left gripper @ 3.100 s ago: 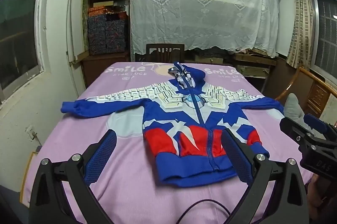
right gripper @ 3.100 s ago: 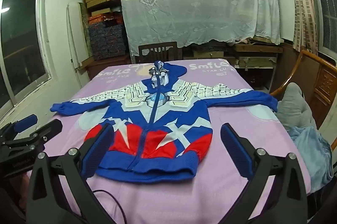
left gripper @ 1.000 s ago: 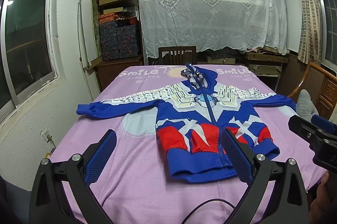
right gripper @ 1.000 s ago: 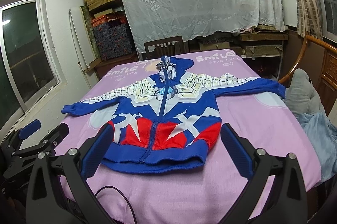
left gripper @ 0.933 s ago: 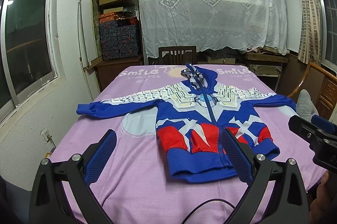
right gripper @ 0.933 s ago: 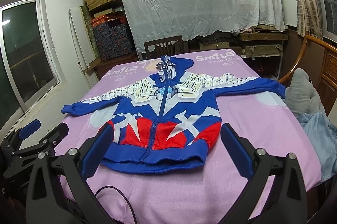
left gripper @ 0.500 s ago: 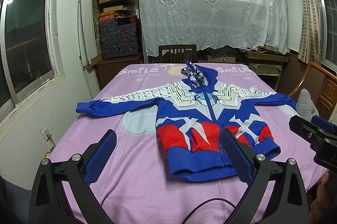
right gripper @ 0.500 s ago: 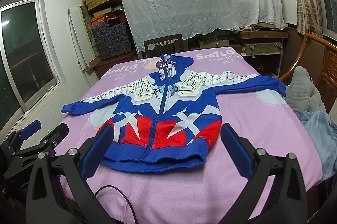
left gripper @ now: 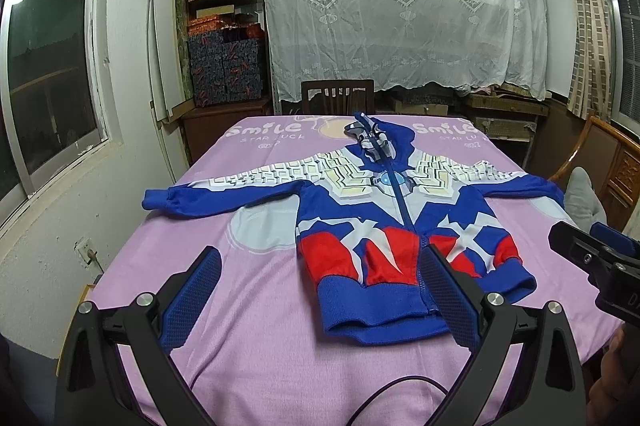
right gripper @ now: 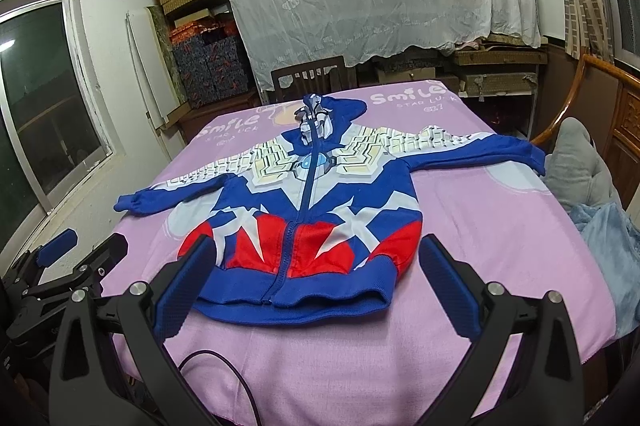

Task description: Fold large clothes

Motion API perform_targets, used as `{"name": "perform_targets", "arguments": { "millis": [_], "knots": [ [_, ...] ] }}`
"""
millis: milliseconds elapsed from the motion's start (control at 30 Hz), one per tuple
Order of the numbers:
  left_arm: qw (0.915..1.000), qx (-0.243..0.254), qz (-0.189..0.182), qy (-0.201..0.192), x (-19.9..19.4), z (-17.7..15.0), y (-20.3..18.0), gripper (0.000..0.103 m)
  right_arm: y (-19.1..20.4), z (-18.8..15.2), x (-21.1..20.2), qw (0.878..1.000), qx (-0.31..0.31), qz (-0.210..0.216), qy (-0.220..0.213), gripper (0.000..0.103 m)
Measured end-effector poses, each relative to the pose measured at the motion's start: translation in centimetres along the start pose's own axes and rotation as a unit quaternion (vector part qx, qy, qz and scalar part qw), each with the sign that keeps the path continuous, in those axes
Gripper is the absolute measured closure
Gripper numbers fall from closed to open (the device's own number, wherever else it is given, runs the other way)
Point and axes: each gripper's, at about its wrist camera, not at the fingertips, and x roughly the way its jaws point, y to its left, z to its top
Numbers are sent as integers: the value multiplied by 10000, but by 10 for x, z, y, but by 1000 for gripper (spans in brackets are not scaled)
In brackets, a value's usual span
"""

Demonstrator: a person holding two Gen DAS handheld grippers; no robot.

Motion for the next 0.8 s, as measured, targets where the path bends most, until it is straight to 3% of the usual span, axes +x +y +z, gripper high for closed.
{"name": "perform_targets", "arguments": {
  "millis": [167,367,500,667,767,800],
  "knots": [
    [9999,-72,-52,114,7,0,8,3,-6,0,4,10000,-2,-19,87,4],
    [9940,-776,-42,769,42,-8,56,3,-47,-10,28,9974,464,-242,505,4],
    [9871,-995,-267,1223,70,-18,69,3,-72,-25,58,9915,829,-177,982,4],
    [9773,-757,-707,1848,116,-31,47,3,-79,-30,93,9877,853,50,1309,4],
    [9688,-773,-971,2145,138,-39,36,3,-83,-32,105,9861,903,72,1392,16],
    [9668,-773,-1019,2214,144,-42,33,4,-84,-33,110,9847,939,101,1464,24]
  ]
}}
